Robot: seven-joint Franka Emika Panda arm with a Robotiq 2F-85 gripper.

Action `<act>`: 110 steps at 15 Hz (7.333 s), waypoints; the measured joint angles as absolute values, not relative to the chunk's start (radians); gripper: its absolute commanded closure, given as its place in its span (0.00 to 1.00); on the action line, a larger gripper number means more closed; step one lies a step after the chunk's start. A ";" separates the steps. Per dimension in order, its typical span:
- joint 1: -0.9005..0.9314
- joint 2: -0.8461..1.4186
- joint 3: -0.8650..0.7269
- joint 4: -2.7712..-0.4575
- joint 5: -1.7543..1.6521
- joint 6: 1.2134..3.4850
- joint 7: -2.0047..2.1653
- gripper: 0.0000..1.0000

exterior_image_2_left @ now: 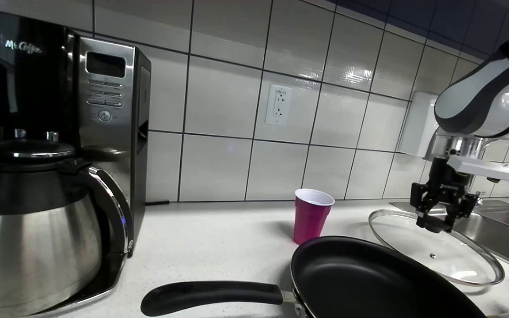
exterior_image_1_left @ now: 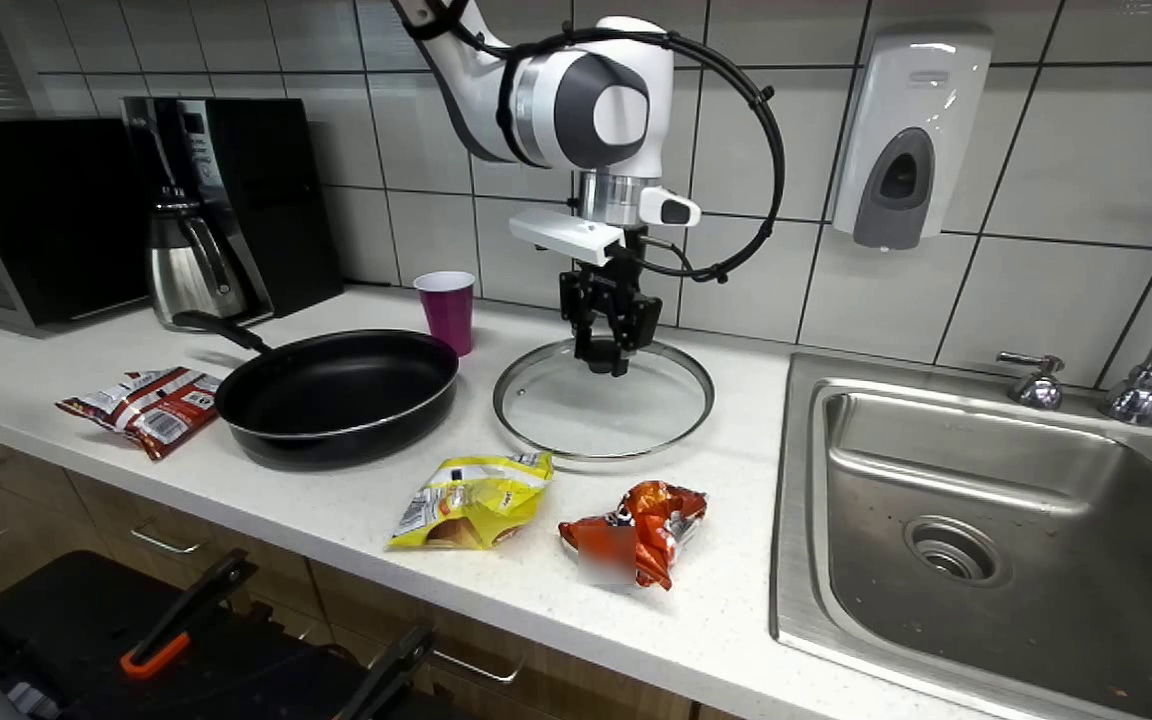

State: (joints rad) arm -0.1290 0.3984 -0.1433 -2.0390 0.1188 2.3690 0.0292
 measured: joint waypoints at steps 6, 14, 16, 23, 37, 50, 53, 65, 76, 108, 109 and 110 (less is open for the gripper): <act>-0.134 0.430 -0.143 -2.021 0.124 2.376 0.029 0.61; -0.141 0.455 -0.143 -2.005 0.125 2.389 0.029 0.61; -0.142 0.459 -0.143 -2.003 0.125 2.389 0.029 0.61; -0.142 0.459 -0.143 -1.977 0.125 2.389 0.029 0.00; -0.128 0.302 -0.134 -2.075 0.124 2.373 0.028 0.00; -0.128 0.277 -0.143 -2.102 0.064 2.379 0.058 0.00; -0.125 0.250 -0.143 -2.131 0.035 2.379 0.086 0.00; -0.101 0.040 -0.143 -2.379 -0.022 2.380 0.289 0.00; -0.119 -0.149 -0.142 -2.626 -0.081 2.380 0.536 0.00; -0.145 0.013 -0.129 -2.691 -0.080 2.526 0.822 0.26; -0.145 0.014 -0.129 -2.689 -0.080 2.526 0.822 0.34; -0.145 0.015 -0.129 -2.688 -0.080 2.527 0.822 0.42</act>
State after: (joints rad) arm -0.1447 0.0150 -0.1290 -2.6878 -0.0802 2.5266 0.8221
